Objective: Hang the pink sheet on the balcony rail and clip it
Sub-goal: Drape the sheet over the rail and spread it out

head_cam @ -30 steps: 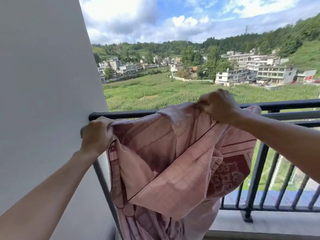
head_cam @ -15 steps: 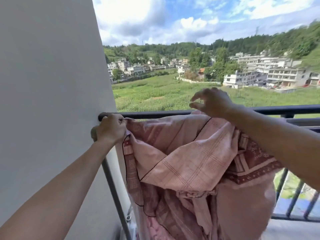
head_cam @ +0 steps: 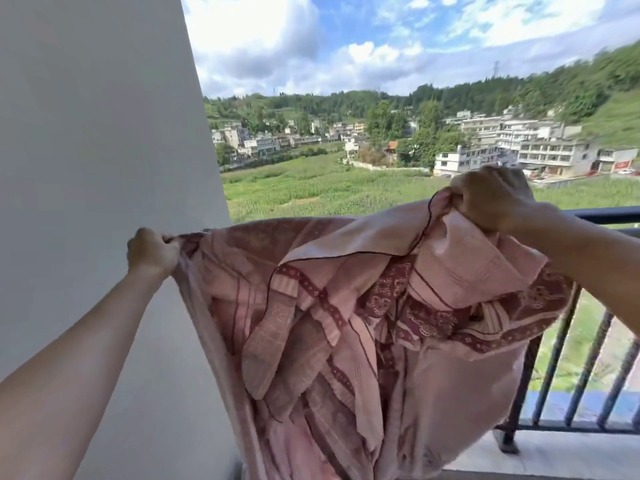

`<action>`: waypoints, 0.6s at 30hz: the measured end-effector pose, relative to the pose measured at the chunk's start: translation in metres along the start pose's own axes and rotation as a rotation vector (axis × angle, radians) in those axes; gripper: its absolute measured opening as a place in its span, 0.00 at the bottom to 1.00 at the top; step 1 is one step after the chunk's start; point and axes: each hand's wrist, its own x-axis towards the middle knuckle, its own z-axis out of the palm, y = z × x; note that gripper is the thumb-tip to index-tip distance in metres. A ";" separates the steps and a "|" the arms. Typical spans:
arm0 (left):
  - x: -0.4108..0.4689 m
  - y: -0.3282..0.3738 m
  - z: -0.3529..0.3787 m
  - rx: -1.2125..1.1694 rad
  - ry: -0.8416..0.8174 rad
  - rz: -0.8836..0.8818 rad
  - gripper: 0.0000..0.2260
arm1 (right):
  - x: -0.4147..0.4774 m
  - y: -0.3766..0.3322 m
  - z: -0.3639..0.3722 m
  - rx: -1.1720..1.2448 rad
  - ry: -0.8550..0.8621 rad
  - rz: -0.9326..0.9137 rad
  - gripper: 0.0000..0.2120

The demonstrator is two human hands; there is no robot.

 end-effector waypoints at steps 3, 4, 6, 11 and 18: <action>-0.013 0.004 0.013 0.011 -0.064 0.012 0.14 | -0.014 -0.017 0.001 -0.050 -0.161 0.005 0.10; -0.018 0.010 0.018 0.001 -0.076 0.022 0.14 | -0.017 -0.035 -0.001 0.015 -0.120 -0.040 0.10; -0.025 0.023 0.025 -0.008 -0.064 0.029 0.13 | -0.026 -0.084 -0.011 0.242 0.009 -0.204 0.18; -0.020 0.033 0.024 -0.035 0.020 0.079 0.10 | -0.030 -0.177 -0.002 0.424 -0.131 -0.356 0.33; 0.028 0.038 -0.016 -0.244 0.260 0.007 0.13 | 0.035 -0.164 0.004 0.462 0.086 -0.120 0.08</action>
